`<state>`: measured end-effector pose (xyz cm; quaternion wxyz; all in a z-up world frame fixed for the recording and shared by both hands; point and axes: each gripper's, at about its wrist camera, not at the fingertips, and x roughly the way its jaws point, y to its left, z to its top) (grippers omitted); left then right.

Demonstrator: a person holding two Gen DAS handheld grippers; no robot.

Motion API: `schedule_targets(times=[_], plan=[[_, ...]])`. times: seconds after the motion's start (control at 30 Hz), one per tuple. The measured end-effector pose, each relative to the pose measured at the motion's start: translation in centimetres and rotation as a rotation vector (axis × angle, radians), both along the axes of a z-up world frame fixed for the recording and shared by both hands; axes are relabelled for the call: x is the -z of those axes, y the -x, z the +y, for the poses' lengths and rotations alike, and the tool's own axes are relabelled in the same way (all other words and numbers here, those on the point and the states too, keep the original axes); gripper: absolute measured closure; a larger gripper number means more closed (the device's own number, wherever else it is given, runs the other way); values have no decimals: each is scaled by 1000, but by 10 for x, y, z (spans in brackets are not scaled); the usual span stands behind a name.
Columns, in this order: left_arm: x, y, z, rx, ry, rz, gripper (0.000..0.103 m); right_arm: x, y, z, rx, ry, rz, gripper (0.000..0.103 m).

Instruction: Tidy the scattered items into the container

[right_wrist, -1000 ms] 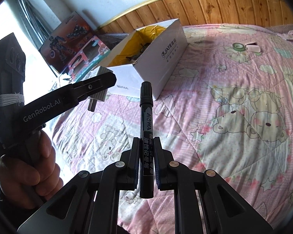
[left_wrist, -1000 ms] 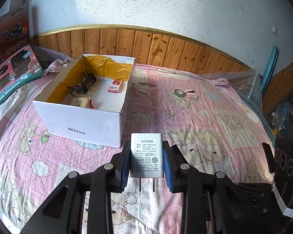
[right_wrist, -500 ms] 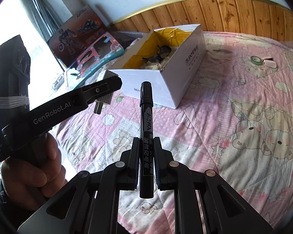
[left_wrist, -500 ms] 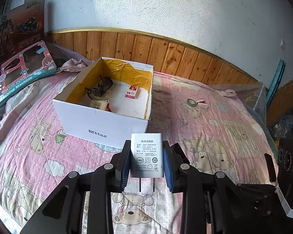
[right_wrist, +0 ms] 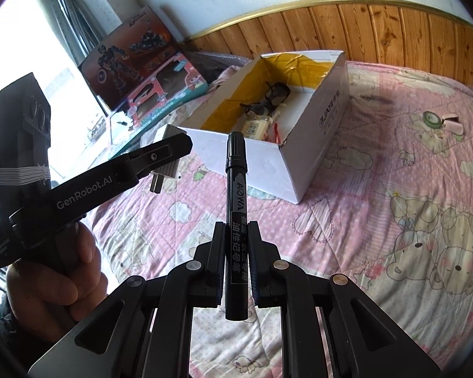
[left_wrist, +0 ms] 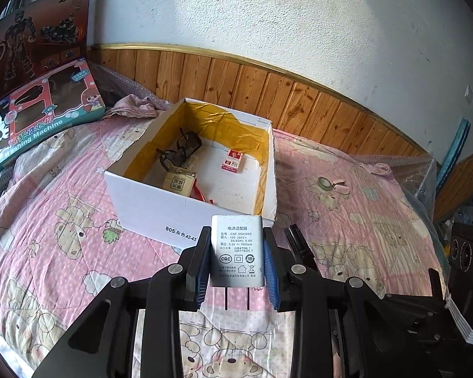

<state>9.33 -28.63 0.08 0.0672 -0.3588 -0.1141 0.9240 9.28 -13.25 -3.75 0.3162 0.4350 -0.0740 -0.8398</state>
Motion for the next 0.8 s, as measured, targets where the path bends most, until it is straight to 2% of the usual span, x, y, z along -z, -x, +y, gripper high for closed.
schedule_targets(times=[0.23,0.8], plan=[[1,22,-10,-7,-41,-13,72,-9,26,-7,-3,7,5,89],[-12,88,-2,12,-59,-10,72,-35,95,-12,13,33,25,89]])
